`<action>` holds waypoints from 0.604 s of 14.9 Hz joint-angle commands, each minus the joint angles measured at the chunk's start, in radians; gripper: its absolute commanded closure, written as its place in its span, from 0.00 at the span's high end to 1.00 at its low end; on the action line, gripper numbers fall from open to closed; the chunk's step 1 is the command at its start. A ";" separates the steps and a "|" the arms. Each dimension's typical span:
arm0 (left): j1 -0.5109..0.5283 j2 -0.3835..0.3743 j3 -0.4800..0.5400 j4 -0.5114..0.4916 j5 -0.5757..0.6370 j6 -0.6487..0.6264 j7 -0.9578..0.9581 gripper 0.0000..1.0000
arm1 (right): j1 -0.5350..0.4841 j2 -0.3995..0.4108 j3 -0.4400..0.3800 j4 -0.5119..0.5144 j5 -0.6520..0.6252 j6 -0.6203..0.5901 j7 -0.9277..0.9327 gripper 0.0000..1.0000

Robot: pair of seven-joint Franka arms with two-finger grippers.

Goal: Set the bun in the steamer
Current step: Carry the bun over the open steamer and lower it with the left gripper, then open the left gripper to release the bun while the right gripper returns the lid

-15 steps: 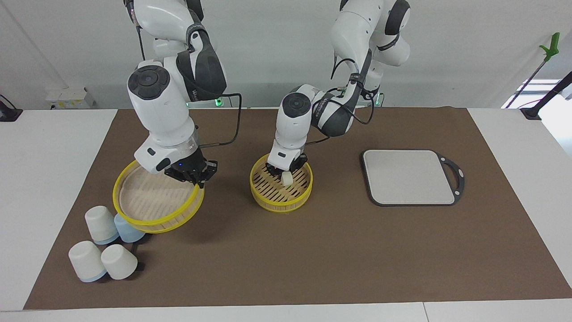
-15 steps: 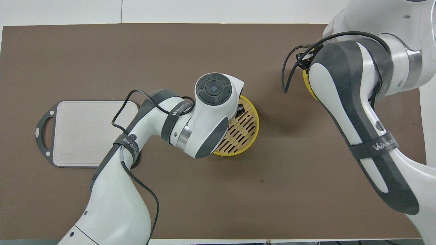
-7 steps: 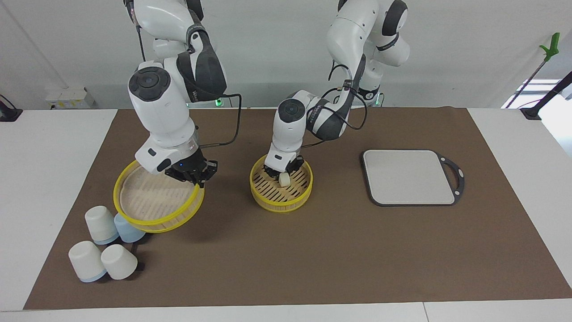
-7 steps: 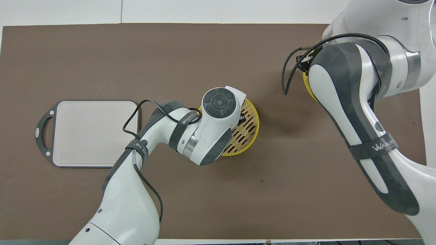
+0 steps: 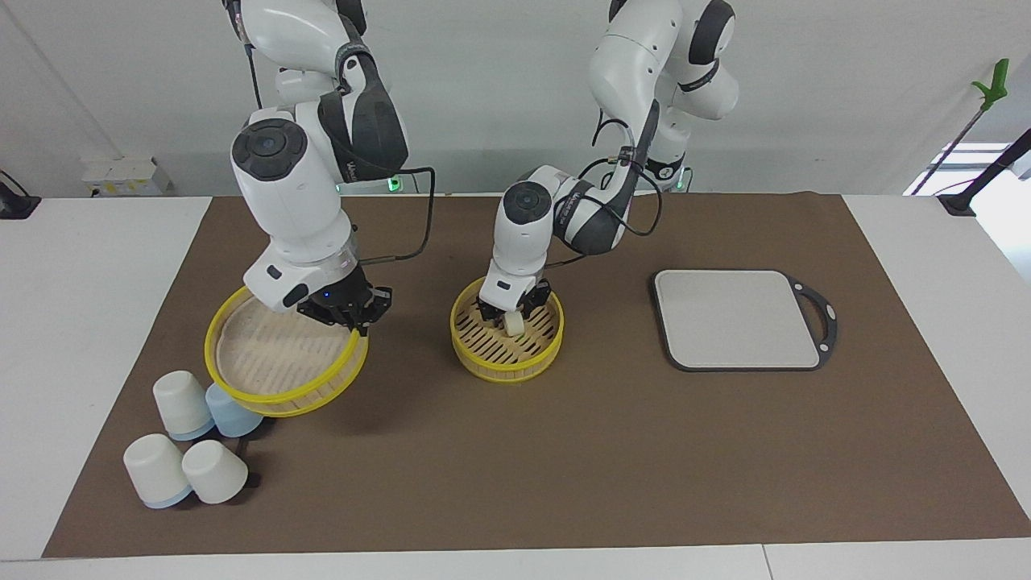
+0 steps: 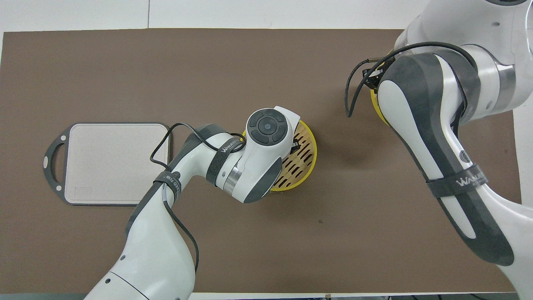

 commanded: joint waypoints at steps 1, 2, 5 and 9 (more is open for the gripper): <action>-0.015 -0.014 0.024 -0.009 -0.017 0.003 -0.007 1.00 | -0.012 -0.033 0.009 -0.037 0.012 0.023 -0.022 0.00; -0.008 -0.014 0.024 0.011 -0.017 -0.019 -0.007 1.00 | 0.002 -0.035 0.008 -0.038 0.012 0.024 -0.005 0.00; 0.008 -0.028 0.042 0.064 -0.017 -0.085 -0.005 1.00 | 0.014 -0.038 0.009 -0.050 0.012 0.041 0.046 0.00; 0.040 -0.154 0.107 0.061 -0.015 -0.183 0.001 1.00 | 0.049 -0.067 0.012 -0.121 0.010 0.110 0.096 0.00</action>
